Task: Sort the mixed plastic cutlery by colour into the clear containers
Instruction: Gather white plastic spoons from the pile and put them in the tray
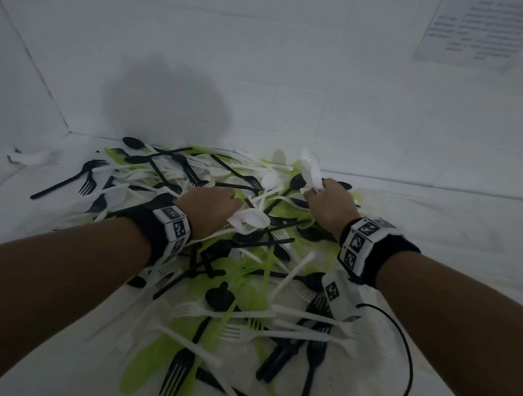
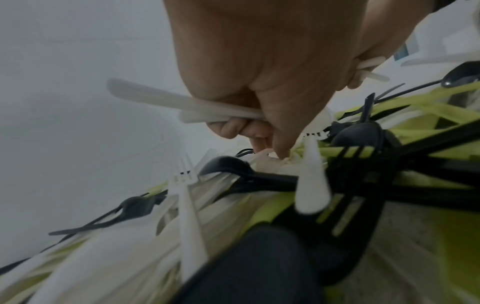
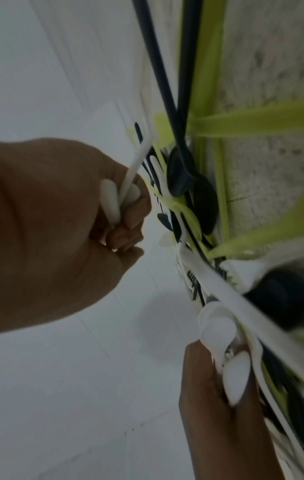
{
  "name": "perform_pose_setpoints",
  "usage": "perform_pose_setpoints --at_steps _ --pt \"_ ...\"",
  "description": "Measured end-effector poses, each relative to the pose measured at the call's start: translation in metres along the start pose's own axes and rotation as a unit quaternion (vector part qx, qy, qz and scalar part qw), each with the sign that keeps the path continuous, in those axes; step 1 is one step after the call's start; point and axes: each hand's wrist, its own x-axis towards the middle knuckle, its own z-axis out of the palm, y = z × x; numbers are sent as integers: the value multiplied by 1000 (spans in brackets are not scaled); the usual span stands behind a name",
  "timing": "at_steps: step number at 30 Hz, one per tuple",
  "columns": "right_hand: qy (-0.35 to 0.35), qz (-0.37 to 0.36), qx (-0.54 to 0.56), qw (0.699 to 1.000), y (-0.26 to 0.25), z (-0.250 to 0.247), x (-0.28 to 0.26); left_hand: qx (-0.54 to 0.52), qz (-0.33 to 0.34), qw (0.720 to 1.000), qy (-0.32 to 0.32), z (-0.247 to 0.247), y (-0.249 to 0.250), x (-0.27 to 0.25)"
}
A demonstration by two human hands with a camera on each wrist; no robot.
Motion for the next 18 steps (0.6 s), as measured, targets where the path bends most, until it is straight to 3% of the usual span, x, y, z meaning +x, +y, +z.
perform_pose_setpoints --at_steps 5,11,15,18 --pt "-25 -52 -142 988 -5 -10 14 -115 -38 993 4 -1 -11 -4" --pt "-104 -94 -313 939 -14 -2 36 -218 -70 972 61 3 -13 -16" --pt "-125 -102 -330 930 -12 9 46 -256 -106 956 93 -2 -12 -21" --pt "-134 -113 -313 933 -14 12 46 -270 -92 950 123 -1 -10 -27"
